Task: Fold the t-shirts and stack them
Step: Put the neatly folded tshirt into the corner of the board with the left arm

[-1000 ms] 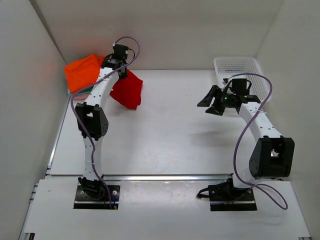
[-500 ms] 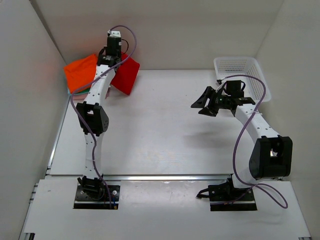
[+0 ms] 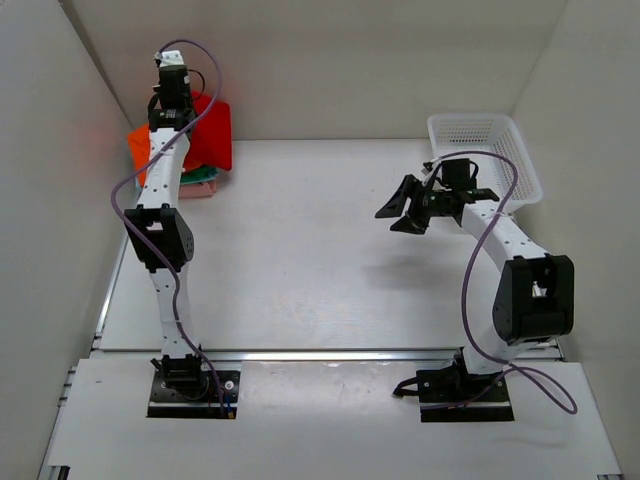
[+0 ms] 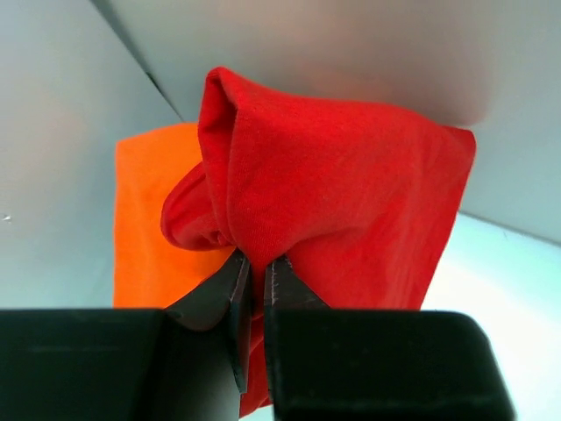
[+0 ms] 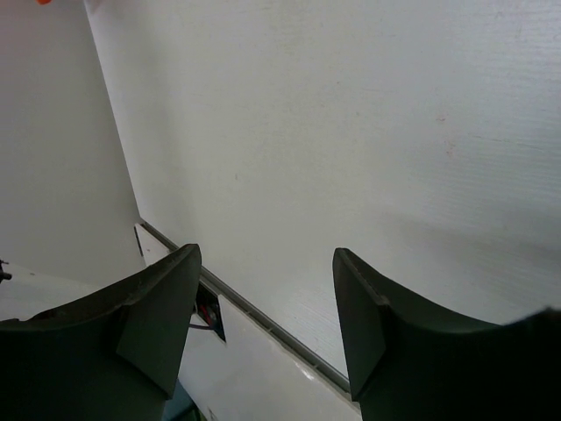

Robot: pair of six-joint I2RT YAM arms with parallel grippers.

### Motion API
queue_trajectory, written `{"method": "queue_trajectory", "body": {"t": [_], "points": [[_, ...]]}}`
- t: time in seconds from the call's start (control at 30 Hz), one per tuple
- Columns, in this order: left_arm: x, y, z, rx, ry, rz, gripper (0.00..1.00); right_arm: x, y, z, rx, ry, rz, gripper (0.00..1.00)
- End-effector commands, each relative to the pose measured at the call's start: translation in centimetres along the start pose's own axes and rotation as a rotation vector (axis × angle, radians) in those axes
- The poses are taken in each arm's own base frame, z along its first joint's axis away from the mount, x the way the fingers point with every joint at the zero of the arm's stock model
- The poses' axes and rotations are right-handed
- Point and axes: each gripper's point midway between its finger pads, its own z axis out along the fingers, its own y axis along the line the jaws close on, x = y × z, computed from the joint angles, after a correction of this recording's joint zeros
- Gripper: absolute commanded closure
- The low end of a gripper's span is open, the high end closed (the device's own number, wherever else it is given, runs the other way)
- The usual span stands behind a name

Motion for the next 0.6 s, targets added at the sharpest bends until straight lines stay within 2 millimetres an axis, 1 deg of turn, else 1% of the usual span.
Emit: {"method": "queue_trajectory", "body": {"t": [0.0,0.07,0.1,0.13,0.17,0.23,0.27,0.3,0.33,0.37,0.4,0.43,0.47,0.5,0.53,0.57], "points": [[-8.6,3.0,-4.5,0.011,-0.199,-0.13,1.0,-1.5,2.4,-0.1,-0.042,-0.02,-0.035,0.41],[-9.0,3.4,-4.8,0.011,-0.201,-0.143,1.0,-1.9,2.7,0.1,-0.048,-0.011,-0.037,0.41],[-9.4,4.4,-5.1,-0.001,-0.21,-0.149,1.0,-1.6,2.7,0.5,-0.043,0.005,-0.025,0.41],[-9.3,4.4,-5.1,0.004,-0.21,-0.155,1.0,-2.2,2.8,0.3,-0.041,-0.005,-0.037,0.41],[-9.8,5.3,-5.5,0.0,-0.221,-0.168,1.0,-2.4,3.2,0.3,-0.046,-0.009,-0.043,0.41],[-10.0,5.6,-5.7,0.009,-0.225,-0.193,1.0,-2.6,3.2,0.3,-0.052,0.0,-0.039,0.42],[-9.7,6.5,-5.4,-0.007,-0.219,-0.197,1.0,-2.6,3.0,0.7,-0.049,0.006,-0.03,0.41],[-10.2,6.6,-6.0,-0.008,-0.229,-0.192,1.0,-2.9,3.2,0.7,-0.054,0.001,-0.039,0.41],[-10.0,7.0,-5.5,-0.013,-0.227,-0.2,1.0,-2.9,3.0,0.9,-0.051,0.011,-0.027,0.41],[-9.6,6.9,-5.2,-0.006,-0.217,-0.198,1.0,-3.1,3.4,0.9,-0.06,0.01,-0.034,0.42],[-9.4,7.5,-5.0,-0.013,-0.21,-0.203,1.0,-3.1,3.5,1.0,-0.059,0.018,-0.033,0.42],[-9.1,7.6,-4.7,-0.015,-0.201,-0.195,1.0,-3.2,3.3,1.1,-0.053,0.016,-0.031,0.42],[-8.5,7.9,-4.3,-0.023,-0.185,-0.199,1.0,-3.4,3.8,1.3,-0.064,0.021,-0.04,0.41],[-8.5,8.2,-4.2,-0.024,-0.186,-0.204,1.0,-3.7,4.0,1.4,-0.068,0.023,-0.046,0.42],[-8.6,8.5,-4.2,-0.025,-0.189,-0.203,1.0,-3.4,4.0,1.6,-0.065,0.033,-0.045,0.42],[-8.1,9.0,-3.8,-0.034,-0.18,-0.208,1.0,-3.5,4.0,1.8,-0.062,0.038,-0.04,0.42]]}}
